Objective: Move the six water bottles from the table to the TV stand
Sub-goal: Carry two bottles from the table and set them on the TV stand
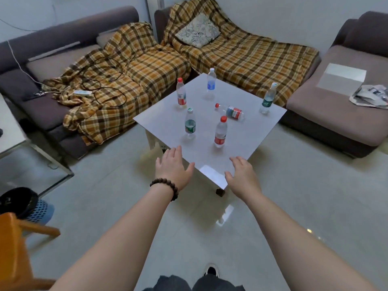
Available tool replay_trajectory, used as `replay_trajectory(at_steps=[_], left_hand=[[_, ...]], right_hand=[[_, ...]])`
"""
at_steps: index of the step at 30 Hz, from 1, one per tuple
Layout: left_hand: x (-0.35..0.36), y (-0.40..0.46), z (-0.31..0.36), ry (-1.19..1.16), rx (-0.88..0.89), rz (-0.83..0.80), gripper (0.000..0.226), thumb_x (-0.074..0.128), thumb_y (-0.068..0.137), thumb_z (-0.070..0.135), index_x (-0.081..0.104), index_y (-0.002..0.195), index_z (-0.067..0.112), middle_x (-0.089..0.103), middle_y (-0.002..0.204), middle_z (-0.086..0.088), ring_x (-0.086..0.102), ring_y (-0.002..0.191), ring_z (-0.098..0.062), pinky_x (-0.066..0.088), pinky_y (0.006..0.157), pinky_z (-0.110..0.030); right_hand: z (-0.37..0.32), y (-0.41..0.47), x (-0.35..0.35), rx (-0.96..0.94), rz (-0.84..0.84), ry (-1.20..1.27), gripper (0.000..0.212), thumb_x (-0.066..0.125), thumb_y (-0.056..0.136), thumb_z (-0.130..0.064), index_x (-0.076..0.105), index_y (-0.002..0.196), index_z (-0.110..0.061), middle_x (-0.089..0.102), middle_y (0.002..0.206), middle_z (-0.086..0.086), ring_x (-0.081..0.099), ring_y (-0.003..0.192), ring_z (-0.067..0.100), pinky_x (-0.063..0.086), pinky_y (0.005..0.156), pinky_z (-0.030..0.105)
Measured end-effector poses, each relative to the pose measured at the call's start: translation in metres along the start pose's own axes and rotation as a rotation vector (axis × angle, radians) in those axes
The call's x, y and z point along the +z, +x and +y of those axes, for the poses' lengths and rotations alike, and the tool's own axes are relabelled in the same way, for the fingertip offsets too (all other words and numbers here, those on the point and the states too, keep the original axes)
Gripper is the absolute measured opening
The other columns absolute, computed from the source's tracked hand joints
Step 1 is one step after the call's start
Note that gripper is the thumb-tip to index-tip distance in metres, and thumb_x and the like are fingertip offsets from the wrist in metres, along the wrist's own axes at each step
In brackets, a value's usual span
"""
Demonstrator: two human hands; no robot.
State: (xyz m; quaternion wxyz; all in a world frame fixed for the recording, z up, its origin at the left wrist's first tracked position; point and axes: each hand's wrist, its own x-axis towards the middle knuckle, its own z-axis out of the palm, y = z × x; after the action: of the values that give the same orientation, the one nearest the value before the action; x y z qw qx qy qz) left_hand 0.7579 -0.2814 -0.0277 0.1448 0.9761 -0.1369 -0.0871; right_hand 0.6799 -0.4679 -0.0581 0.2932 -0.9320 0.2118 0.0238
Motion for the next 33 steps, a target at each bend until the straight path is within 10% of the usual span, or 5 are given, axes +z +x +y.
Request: replay_trajectory(at_steps=[33], left_hand=[[0.021, 0.447, -0.022, -0.077, 0.379, -0.25, 0.061, 0.044, 0.095, 0.041, 0.028, 0.147, 0.014, 0.036, 0.15, -0.003, 0.029, 0.14, -0.021, 0.02, 0.115, -0.037]], right_hand=[[-0.037, 0.343, 0.027, 0.517, 0.171, 0.241, 0.068, 0.059, 0.089, -0.028, 0.026, 0.147, -0.016, 0.029, 0.154, 0.006, 0.029, 0.141, 0.025, 0.029, 0.113, 0.037]])
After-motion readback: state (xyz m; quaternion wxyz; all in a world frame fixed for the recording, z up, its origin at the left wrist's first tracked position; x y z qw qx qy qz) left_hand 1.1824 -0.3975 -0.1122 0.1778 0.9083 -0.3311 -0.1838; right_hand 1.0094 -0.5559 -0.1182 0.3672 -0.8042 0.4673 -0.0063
